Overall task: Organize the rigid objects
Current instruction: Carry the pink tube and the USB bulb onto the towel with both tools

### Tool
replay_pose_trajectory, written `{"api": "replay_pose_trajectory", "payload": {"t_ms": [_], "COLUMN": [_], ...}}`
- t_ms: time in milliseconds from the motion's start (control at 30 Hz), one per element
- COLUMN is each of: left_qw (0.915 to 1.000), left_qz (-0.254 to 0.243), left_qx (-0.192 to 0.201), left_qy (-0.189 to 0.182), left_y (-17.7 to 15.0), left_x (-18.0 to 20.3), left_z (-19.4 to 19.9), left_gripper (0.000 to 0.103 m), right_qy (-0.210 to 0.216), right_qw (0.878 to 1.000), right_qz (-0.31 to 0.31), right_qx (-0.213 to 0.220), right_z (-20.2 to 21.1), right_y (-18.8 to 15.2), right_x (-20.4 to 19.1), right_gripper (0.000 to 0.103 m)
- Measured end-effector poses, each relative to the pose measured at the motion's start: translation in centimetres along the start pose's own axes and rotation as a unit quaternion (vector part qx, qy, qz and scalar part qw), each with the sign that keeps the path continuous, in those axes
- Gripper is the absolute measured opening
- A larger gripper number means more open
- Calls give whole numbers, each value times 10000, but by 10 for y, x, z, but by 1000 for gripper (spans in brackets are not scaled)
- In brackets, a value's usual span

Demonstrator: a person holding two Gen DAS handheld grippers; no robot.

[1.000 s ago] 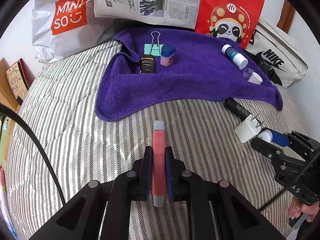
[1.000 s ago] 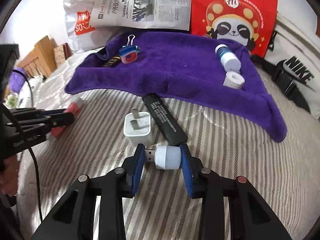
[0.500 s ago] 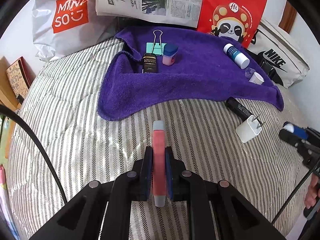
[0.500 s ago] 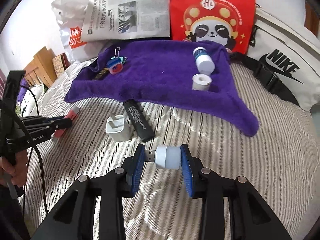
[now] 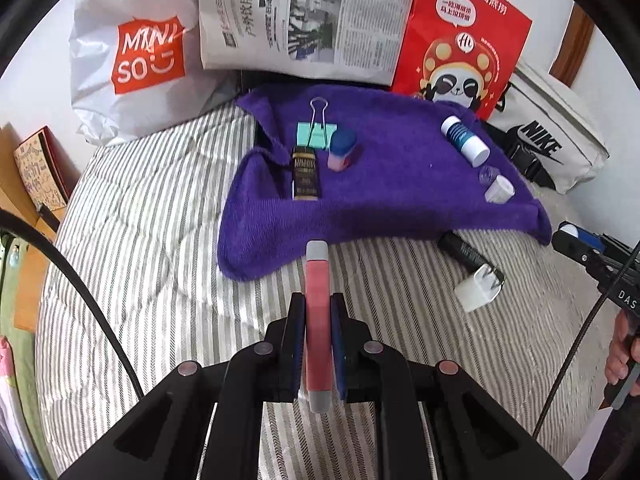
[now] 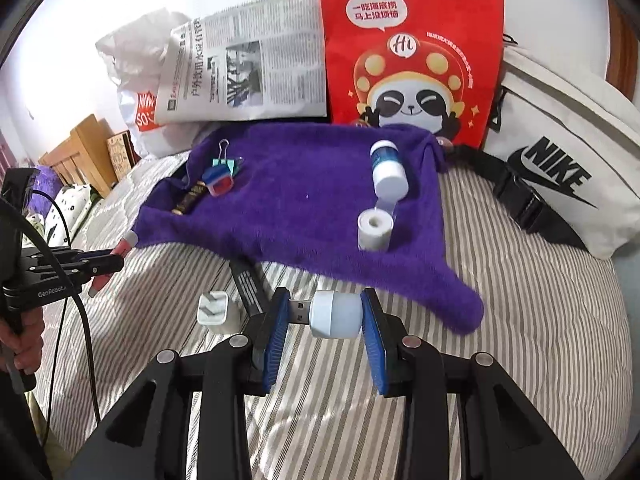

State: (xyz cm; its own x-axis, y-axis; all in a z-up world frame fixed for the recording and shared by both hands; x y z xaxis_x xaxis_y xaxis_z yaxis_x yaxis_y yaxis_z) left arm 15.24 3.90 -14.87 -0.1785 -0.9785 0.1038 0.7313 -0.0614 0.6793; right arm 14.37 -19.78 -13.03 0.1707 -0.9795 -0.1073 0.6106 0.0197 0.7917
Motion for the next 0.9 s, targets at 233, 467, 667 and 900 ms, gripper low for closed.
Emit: {"api": "replay_pose_trajectory", "payload": {"t_ms": [233,467,667,900], "left_qw": [9999,9996,9992,9985], "left_qz": [-78,-210,-305,-416], "left_qx": [85,137,175,213], "left_qy": [-40,-118,-208,-270], "left_y": [18,35,47,59], "left_x": [4,12,19,24], "left_z": [1,-4,-12,-20], "left_gripper": [12,12,12,12], "right_qy": [-44,-133,-177,-230], "right_qw": [10000,9998,9997,9995], "right_qz": [-66,-113,-65,-45], "right_qx": [50,134,145,203], "right_z": [-1,-4,-8,-14], "right_y": [12,23,30,41], "right_x": [9,14,17,22], "right_gripper": [36,36,36,36]}}
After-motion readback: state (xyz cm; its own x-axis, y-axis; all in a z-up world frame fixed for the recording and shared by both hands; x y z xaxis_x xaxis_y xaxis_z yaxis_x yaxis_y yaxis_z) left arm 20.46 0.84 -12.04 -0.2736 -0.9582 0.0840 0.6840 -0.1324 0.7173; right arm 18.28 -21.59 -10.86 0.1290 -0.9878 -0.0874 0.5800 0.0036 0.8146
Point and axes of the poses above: each gripper's, at about its wrist camera, not at the fingertips, and z roughly against the way its jaws point, x to its right, y to its top, the point moved 7 cm from there along -z, roughly the way its jaws point, and after that the axes turned 12 degrees about x, right-handed, at the moved point
